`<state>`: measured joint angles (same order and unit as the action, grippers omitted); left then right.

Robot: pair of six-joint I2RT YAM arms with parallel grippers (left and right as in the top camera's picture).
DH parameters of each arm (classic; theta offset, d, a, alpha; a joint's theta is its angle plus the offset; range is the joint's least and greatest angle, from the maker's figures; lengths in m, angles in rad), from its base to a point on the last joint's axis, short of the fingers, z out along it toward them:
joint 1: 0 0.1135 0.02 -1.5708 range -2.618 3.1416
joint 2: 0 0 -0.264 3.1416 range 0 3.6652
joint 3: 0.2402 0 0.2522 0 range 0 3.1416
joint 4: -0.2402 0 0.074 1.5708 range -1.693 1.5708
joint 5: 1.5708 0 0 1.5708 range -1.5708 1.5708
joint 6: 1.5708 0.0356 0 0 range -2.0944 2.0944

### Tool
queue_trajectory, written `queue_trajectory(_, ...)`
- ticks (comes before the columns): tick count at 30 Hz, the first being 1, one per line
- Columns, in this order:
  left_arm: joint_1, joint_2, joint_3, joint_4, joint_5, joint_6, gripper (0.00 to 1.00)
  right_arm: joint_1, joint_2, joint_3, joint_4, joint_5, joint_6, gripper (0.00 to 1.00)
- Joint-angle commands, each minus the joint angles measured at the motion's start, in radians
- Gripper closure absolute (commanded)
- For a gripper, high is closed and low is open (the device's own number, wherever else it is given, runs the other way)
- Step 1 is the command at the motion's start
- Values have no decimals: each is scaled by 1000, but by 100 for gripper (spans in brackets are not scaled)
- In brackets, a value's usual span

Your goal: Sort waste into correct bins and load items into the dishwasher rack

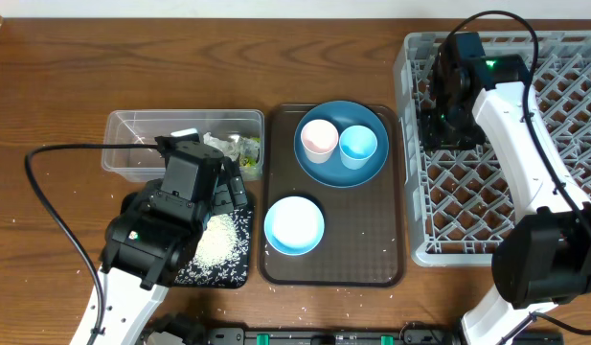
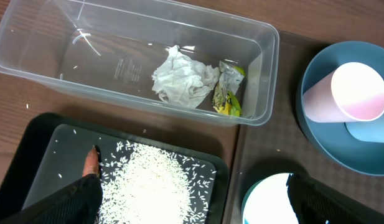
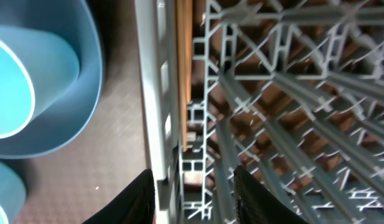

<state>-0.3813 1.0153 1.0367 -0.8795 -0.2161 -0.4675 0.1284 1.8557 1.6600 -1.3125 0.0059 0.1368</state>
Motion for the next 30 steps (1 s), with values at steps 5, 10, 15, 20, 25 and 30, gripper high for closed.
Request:
queue_trajectory(5,4,3,8,-2,-8,2,3,34,-15,67,-106,-335,-71,64)
queue_trajectory(10,4,3,8,-2,-8,2,3,133,-19,68,-120,-489,-146,65)
queue_trajectory(15,4,3,8,-2,-8,2,3,273,-19,67,-101,-474,-145,65)
queue_trajectory(20,4,3,8,6,-8,2,3,385,-19,58,-63,-474,-98,65)
queue_trajectory(25,5,3,8,32,-35,2,3,483,-19,53,-36,-473,-84,65)
queue_trajectory(30,11,2,8,45,-137,5,3,569,-19,45,8,-398,21,65)
